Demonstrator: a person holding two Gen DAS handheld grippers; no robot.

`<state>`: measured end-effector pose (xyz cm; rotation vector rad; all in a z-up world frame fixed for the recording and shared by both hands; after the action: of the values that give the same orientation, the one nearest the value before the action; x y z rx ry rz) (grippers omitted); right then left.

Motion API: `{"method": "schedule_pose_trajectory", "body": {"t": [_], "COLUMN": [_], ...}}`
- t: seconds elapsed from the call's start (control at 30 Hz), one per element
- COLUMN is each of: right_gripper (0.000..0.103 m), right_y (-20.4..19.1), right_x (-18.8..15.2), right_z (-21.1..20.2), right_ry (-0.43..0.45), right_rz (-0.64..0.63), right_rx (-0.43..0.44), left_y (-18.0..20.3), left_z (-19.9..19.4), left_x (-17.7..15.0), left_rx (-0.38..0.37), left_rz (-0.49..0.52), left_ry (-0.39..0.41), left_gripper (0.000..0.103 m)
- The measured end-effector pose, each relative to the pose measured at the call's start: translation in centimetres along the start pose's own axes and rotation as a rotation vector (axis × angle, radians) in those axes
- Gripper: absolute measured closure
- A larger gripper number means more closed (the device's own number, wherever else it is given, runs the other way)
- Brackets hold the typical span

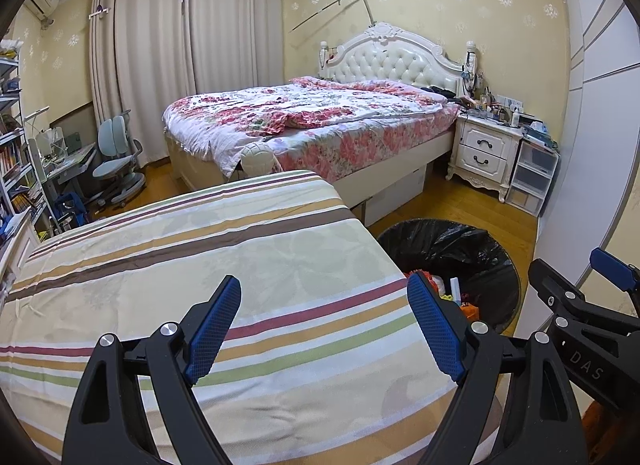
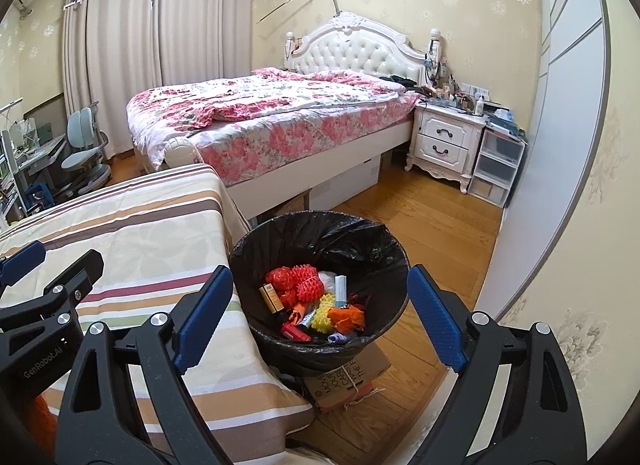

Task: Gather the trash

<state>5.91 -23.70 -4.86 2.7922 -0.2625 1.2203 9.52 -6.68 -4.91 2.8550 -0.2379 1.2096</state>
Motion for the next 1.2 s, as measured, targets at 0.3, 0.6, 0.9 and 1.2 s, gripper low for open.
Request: {"method": "schedule_pose_trajectory", "body": {"t": [0.3,0.6,0.9,1.2], "right_gripper": [0.016,0.016,0.016,0.016], "right_y": [-0.16,-0.25,-0.27,-0.24], "right_x": [0.03,0.11,0.1,0.05], "right_z": [-0.44,-0.59,-0.6,-0.56], "right_ry": [0.006,0.007,0.006,0.007], "right_rz": [-0.004,-0.004,-0.005,-0.005], "right_rx": [0.003,0.003,0.003,0.002], "left_y": [-0.38,-0.44,-0.46,-0.39], "left_z": [-0.23,-0.21,-0.21,-0.23], "left_x": [-0.3,-0.35,-0.38,-0.5], "left_rx": [0.006,0.005,0.004,0.001], "left_rz": [-0.01,-0.011,-0.012,-0.013], "left_ry": [0.004,0.002,0.001,-0.001], "left_gripper": [0.02,0.02,0.02,0.02]}}
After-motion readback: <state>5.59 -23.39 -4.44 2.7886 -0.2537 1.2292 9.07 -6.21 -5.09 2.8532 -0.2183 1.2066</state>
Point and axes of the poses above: each gripper's, at about its wrist camera, not at the fingertips, and z roughly the way its jaws point, y to its right, x to its top, the point moved 9 cm from there along z, roughly the way its jaws point, and after that the axes turned 11 degrees about -y, right-handed, at the moved point
